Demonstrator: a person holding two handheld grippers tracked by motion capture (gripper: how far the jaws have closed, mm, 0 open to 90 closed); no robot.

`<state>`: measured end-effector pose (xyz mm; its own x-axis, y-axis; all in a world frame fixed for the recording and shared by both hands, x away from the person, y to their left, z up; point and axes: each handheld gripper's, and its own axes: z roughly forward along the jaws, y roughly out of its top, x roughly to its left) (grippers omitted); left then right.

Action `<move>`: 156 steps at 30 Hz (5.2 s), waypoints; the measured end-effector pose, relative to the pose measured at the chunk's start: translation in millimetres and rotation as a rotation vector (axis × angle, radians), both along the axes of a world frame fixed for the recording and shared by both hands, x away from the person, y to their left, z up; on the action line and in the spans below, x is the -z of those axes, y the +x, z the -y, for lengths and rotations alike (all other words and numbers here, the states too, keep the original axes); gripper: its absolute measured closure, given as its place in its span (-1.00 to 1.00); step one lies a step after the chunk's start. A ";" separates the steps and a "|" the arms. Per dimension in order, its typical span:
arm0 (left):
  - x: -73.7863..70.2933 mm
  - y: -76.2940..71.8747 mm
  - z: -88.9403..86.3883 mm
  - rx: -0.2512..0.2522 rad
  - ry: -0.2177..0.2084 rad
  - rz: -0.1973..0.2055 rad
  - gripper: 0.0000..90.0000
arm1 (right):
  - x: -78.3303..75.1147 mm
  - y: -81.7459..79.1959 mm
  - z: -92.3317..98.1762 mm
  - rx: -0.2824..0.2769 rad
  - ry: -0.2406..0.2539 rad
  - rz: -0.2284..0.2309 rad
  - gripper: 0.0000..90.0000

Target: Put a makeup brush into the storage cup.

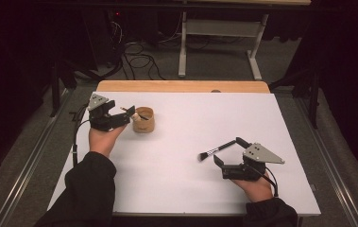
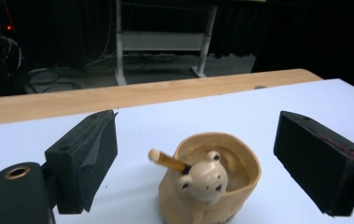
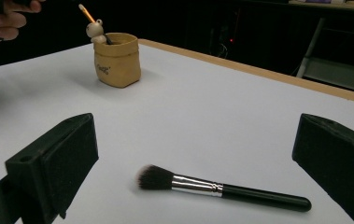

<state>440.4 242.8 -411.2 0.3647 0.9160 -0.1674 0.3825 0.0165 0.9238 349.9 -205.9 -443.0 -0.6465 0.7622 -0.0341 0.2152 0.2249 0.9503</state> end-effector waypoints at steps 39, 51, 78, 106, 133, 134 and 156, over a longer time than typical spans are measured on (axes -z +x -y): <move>31.5 -99.5 8.8 0.160 0.044 -0.041 -1.00 | 0.3 -0.4 0.0 0.007 -0.005 0.002 -0.98; 49.4 -103.6 14.3 0.232 0.066 0.012 -1.00 | 2.5 1.8 -1.4 0.009 -0.014 -0.005 -0.98; 56.0 -95.0 7.6 0.310 -0.009 0.000 -0.84 | -1.8 5.7 20.0 0.127 -0.038 -0.010 -0.99; 53.1 -95.4 5.7 0.306 0.032 0.023 -0.80 | 13.9 10.6 28.7 0.230 -0.131 -0.144 -0.99; 51.7 -98.1 8.5 0.332 0.037 0.017 -0.78 | 10.6 17.0 25.9 0.160 -0.350 -0.397 -0.99; 51.7 -98.2 8.3 0.333 0.036 0.017 -0.78 | 10.0 17.2 26.1 0.152 -0.362 -0.411 -0.99; 53.2 -97.7 10.0 0.347 0.042 0.000 -0.78 | 11.0 19.2 20.7 0.028 -0.569 -0.626 -0.99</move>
<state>342.8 232.8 -464.4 0.6556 0.7435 -0.1318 0.3582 -0.1525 0.9211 369.1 -226.6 -454.0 -0.6547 0.7536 -0.0595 0.6771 0.6196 0.3970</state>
